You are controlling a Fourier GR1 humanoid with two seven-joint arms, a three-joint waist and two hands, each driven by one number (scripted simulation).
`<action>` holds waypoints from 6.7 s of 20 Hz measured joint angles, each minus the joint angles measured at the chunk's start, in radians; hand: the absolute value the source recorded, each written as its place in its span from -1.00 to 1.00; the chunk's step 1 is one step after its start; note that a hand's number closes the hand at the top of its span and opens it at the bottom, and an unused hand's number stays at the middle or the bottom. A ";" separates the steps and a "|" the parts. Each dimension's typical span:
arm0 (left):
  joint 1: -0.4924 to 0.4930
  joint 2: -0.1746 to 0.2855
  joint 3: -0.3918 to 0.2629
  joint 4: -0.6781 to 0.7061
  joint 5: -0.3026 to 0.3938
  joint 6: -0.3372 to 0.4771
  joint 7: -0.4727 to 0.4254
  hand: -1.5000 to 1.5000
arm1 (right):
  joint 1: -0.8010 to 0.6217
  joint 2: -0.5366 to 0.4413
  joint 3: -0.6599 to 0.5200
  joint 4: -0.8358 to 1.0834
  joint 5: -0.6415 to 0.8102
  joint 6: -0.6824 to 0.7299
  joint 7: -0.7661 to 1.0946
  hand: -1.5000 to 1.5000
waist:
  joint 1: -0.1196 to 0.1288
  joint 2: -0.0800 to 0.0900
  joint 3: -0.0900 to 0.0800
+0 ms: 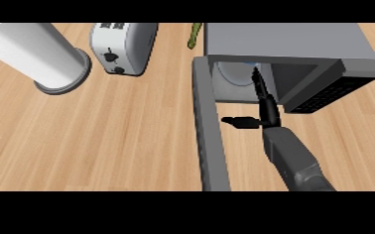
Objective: Pick up the milk, place it into the microwave and close the microwave
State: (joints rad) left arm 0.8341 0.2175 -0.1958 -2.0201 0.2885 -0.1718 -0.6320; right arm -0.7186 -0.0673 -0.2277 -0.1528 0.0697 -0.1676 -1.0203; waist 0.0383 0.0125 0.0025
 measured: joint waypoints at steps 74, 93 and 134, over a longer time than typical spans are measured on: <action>-1.380 -0.202 -0.801 0.985 0.025 0.539 0.420 1.00 | 0.604 -0.429 0.075 -0.809 -0.364 0.556 0.227 -1.00 | -0.194 0.011 -0.006; -1.758 -0.211 -0.707 1.130 0.216 0.698 0.396 1.00 | 0.491 -0.488 0.126 -0.951 -0.449 0.626 0.355 -1.00 | -0.343 0.055 -0.001; -1.836 -0.171 -0.707 1.194 0.402 0.902 0.377 1.00 | 0.310 -0.578 0.348 -1.325 -0.608 0.889 0.630 1.00 | -0.453 0.068 0.006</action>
State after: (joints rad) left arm -1.0018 0.0467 -0.9025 -0.8265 0.6902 0.7299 -0.2547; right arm -0.4089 -0.6449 0.1203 -1.4783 -0.5385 0.7211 -0.3900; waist -0.4148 0.0807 0.0081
